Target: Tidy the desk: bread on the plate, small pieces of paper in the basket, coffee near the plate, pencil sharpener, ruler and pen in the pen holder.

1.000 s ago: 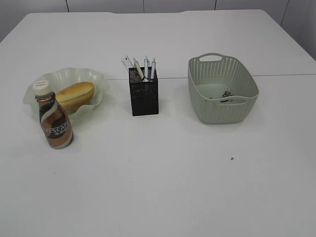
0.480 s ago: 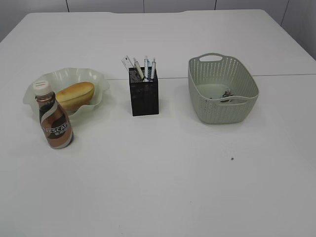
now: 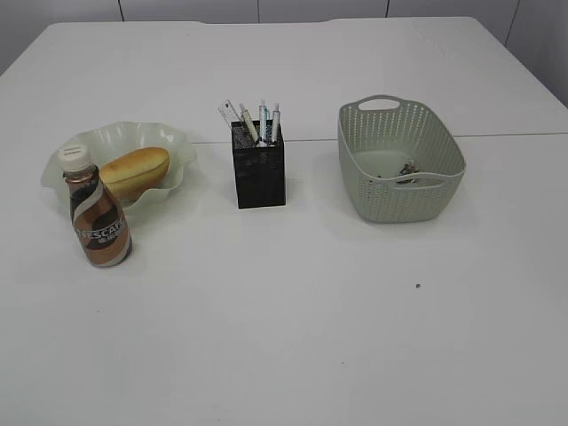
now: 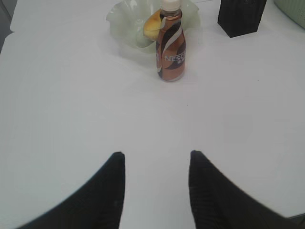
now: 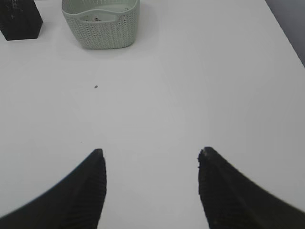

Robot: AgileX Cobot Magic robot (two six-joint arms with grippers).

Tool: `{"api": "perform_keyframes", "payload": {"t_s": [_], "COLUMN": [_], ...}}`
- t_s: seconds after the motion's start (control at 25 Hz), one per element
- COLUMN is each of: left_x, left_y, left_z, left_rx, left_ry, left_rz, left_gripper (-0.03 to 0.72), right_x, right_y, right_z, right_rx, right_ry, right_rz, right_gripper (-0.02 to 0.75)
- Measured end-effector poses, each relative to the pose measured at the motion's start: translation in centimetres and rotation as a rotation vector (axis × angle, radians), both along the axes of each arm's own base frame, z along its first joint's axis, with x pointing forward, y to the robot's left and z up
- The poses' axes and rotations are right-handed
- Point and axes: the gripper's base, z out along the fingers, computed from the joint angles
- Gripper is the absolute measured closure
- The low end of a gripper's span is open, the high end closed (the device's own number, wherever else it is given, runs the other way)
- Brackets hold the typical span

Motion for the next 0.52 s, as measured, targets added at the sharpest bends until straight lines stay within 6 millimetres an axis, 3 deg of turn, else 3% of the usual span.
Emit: {"api": "perform_keyframes", "payload": {"t_s": [0.52], "left_x": [0.0], "left_y": [0.0], "left_z": [0.0], "left_rx": [0.0], "left_ry": [0.0], "left_rz": [0.0], "left_gripper": [0.4], "right_x": [0.0], "right_y": [0.0], "right_z": [0.0], "right_rx": [0.001], "right_ry": [0.0], "right_rz": [0.0], "right_gripper": [0.286]}}
